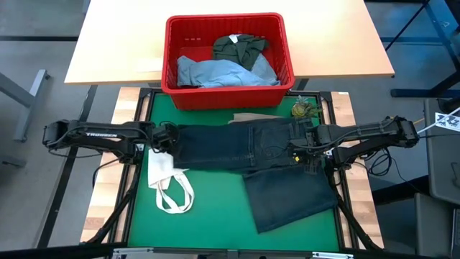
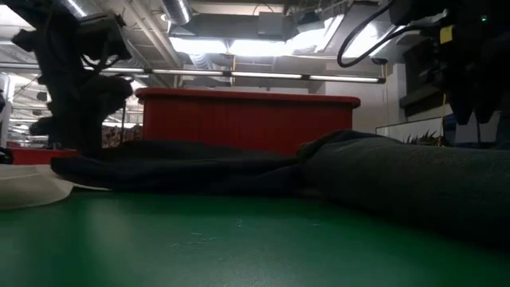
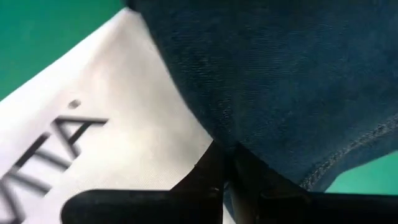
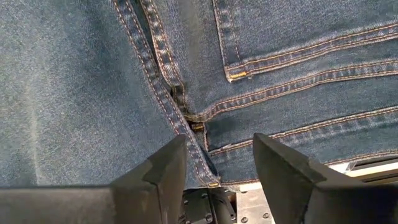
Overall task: Fold Laundry from Bin
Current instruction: Fold the dark blue jeans
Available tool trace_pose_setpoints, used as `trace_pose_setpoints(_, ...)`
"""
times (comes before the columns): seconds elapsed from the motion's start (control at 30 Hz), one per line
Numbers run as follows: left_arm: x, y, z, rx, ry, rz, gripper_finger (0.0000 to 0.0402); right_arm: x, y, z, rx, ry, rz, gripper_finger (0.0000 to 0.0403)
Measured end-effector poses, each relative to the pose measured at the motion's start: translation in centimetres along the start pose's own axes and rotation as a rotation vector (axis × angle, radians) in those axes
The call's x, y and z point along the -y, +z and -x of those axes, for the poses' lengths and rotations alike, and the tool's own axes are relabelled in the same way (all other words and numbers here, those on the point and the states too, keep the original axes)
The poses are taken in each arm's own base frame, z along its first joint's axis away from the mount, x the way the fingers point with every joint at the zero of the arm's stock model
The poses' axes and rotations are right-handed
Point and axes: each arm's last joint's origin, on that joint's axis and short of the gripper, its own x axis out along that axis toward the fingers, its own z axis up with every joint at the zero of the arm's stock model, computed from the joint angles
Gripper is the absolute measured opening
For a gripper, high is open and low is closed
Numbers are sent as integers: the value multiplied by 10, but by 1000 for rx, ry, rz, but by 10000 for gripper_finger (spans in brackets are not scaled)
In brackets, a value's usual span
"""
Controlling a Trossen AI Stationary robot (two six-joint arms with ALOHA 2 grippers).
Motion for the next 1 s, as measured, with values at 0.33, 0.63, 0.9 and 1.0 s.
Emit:
trace_pose_setpoints(0.33, -22, -12, 26, 19, 26, 79, 1, -2, 3, 0, 28, 60, -3, 184)
trace_pose_setpoints(0.63, -15, -7, 59, 110, -144, 134, 0, -3, 8, 0, 73, 68, -5, 184)
trace_pose_setpoints(0.9, 18, 14, 84, 291, -481, 133, 0, -4, 15, 3, 149, 81, -7, 184)
trace_pose_setpoints(1.0, 34, 19, 86, 334, -584, 95, 0, -4, 21, 15, 214, 92, -11, 184)
